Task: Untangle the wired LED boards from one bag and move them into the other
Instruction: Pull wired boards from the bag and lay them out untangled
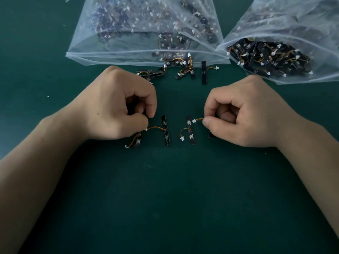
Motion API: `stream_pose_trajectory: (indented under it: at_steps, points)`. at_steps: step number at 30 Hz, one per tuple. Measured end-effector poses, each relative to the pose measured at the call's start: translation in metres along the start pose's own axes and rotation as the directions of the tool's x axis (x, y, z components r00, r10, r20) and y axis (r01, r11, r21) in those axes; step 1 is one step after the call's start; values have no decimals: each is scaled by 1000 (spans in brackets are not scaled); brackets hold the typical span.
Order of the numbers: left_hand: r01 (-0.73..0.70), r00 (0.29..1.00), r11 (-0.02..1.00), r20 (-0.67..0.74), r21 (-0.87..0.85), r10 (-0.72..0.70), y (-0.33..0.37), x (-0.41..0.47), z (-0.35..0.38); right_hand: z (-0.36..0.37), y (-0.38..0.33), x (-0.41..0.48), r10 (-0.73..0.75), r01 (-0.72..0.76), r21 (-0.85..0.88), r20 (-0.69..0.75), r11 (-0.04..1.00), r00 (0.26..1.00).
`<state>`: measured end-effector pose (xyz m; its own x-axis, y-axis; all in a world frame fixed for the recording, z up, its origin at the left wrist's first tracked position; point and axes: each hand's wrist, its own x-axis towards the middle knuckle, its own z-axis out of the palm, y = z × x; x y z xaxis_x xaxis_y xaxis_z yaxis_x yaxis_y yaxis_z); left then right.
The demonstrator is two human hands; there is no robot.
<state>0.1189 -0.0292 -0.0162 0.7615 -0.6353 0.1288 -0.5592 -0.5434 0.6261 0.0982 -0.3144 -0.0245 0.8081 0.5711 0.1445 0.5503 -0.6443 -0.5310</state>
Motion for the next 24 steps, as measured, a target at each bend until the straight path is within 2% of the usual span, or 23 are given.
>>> stream_pose_trajectory:
  at_steps: [3,9,12,17,24]
  points:
    - [4,996,999,-86,-49,-8,-2,0,0,0,1,0,0,0,11,3,1000,1000]
    - [-13,972,1000,-236,-21,7,-4,1,4,2,2,1,-24,24,45,-1,999,1000]
    - [-29,979,1000,-203,-10,26,-5,3,3,2,3,1,-26,26,40,-8,999,1000]
    - [-46,998,999,-42,8,47,-5,2,-1,2,3,1,-33,35,51,-28,998,999]
    - [-40,999,996,-5,75,41,-5,0,3,3,4,1,-52,54,55,-44,997,998]
